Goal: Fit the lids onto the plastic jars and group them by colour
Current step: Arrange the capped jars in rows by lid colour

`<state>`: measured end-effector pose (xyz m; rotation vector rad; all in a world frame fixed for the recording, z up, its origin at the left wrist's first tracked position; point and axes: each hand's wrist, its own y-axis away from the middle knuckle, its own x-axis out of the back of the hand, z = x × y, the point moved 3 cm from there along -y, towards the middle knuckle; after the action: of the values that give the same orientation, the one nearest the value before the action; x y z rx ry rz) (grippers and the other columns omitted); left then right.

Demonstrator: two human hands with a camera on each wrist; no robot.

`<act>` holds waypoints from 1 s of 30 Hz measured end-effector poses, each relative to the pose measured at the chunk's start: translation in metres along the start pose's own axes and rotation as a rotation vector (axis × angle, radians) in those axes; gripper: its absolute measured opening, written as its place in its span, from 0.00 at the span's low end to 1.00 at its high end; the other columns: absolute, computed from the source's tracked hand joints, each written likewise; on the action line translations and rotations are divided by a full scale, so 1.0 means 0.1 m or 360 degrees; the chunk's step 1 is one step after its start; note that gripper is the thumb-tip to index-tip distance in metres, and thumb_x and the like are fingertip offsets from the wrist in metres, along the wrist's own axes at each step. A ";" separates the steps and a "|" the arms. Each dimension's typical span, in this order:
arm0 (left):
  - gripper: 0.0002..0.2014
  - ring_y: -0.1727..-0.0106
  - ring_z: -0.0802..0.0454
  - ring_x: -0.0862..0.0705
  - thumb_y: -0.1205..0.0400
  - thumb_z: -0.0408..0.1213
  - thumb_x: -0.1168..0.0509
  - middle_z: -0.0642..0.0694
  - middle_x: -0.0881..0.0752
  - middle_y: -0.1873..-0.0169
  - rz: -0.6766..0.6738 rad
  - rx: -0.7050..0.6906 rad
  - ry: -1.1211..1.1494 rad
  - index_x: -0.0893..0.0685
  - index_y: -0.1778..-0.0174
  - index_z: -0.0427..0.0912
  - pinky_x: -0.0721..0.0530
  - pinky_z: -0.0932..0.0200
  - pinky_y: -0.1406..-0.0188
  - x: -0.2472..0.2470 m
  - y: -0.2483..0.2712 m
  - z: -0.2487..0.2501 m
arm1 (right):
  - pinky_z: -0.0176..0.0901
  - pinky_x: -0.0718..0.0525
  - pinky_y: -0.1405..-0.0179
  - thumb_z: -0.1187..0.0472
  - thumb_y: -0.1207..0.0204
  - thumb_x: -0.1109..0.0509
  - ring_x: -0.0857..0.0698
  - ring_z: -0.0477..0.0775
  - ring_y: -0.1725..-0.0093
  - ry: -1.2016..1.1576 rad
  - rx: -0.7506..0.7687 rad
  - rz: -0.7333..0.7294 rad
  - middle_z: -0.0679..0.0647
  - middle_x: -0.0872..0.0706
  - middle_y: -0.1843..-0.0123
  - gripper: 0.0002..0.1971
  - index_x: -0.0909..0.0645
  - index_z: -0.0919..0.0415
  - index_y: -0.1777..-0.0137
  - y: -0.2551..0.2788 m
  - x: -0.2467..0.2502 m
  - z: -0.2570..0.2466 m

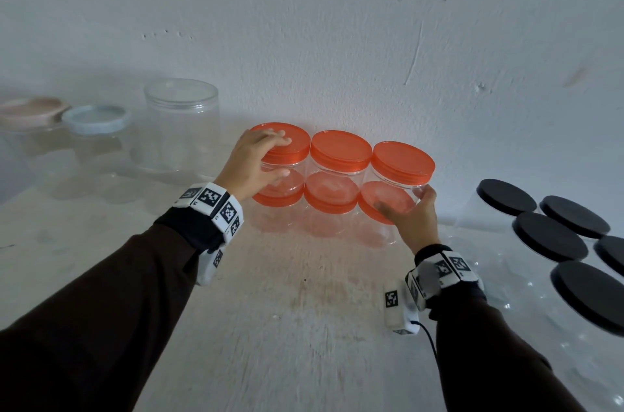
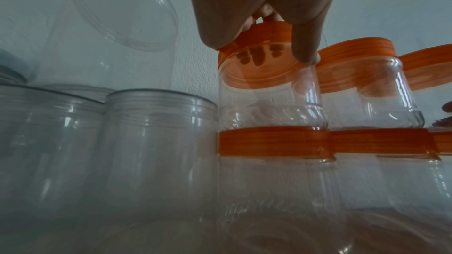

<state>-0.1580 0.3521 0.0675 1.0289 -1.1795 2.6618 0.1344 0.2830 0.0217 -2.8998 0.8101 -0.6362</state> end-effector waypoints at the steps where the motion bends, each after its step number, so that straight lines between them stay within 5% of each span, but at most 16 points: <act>1: 0.26 0.31 0.44 0.28 0.31 0.33 0.23 0.44 0.21 0.35 0.0001 0.0002 0.0001 0.19 0.37 0.40 0.34 0.43 0.27 0.00 0.00 0.00 | 0.40 0.31 0.40 0.55 0.39 0.18 0.31 0.59 0.28 -0.0007 -0.0005 0.0009 0.60 0.33 0.25 0.51 0.45 0.67 0.23 0.00 0.00 0.00; 14: 0.25 0.30 0.44 0.29 0.31 0.34 0.23 0.42 0.21 0.34 -0.0038 0.0045 -0.0023 0.19 0.37 0.39 0.36 0.38 0.27 0.02 0.00 0.03 | 0.41 0.31 0.36 0.56 0.41 0.16 0.34 0.58 0.26 0.0002 -0.0068 0.0010 0.60 0.38 0.25 0.54 0.48 0.68 0.23 -0.01 -0.03 0.02; 16: 0.25 0.30 0.43 0.29 0.30 0.34 0.24 0.42 0.21 0.34 -0.0053 0.0050 -0.0047 0.19 0.37 0.39 0.36 0.38 0.26 0.02 0.01 0.05 | 0.48 0.32 0.29 0.57 0.42 0.15 0.37 0.59 0.24 -0.0050 -0.0112 -0.0041 0.61 0.43 0.22 0.58 0.53 0.65 0.21 0.05 -0.04 -0.02; 19: 0.25 0.29 0.43 0.29 0.29 0.35 0.25 0.42 0.22 0.33 -0.0077 0.0038 -0.0115 0.20 0.35 0.39 0.37 0.41 0.25 0.03 0.00 0.09 | 0.58 0.39 0.23 0.48 0.49 0.14 0.45 0.60 0.20 0.0015 -0.0062 0.0011 0.60 0.49 0.20 0.66 0.58 0.60 0.20 0.25 0.03 -0.07; 22: 0.25 0.29 0.42 0.29 0.28 0.37 0.26 0.41 0.22 0.33 -0.0099 -0.0010 -0.0211 0.21 0.35 0.38 0.37 0.44 0.25 0.04 0.00 0.12 | 0.50 0.40 0.25 0.55 0.35 0.20 0.42 0.62 0.23 0.0485 0.0207 0.0032 0.63 0.42 0.23 0.49 0.48 0.68 0.22 0.57 0.19 -0.16; 25: 0.25 0.29 0.40 0.29 0.26 0.40 0.27 0.39 0.22 0.32 -0.0126 -0.0029 -0.0263 0.21 0.34 0.37 0.37 0.43 0.26 0.06 0.00 0.11 | 0.41 0.37 0.34 0.63 0.31 0.23 0.35 0.63 0.28 0.0684 0.0569 0.0129 0.64 0.34 0.28 0.33 0.33 0.70 0.30 0.84 0.43 -0.30; 30: 0.23 0.30 0.38 0.27 0.23 0.42 0.29 0.37 0.22 0.32 -0.0209 -0.0062 -0.0353 0.20 0.35 0.35 0.34 0.40 0.27 0.10 -0.10 0.15 | 0.51 0.31 0.38 0.67 0.33 0.23 0.29 0.69 0.34 0.0991 0.0761 0.0432 0.66 0.25 0.34 0.20 0.22 0.70 0.42 1.21 1.05 -0.29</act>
<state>-0.1547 0.3474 0.0872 1.3731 -1.1480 2.4659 0.1456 0.1272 0.0672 -2.1211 0.9149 -1.4871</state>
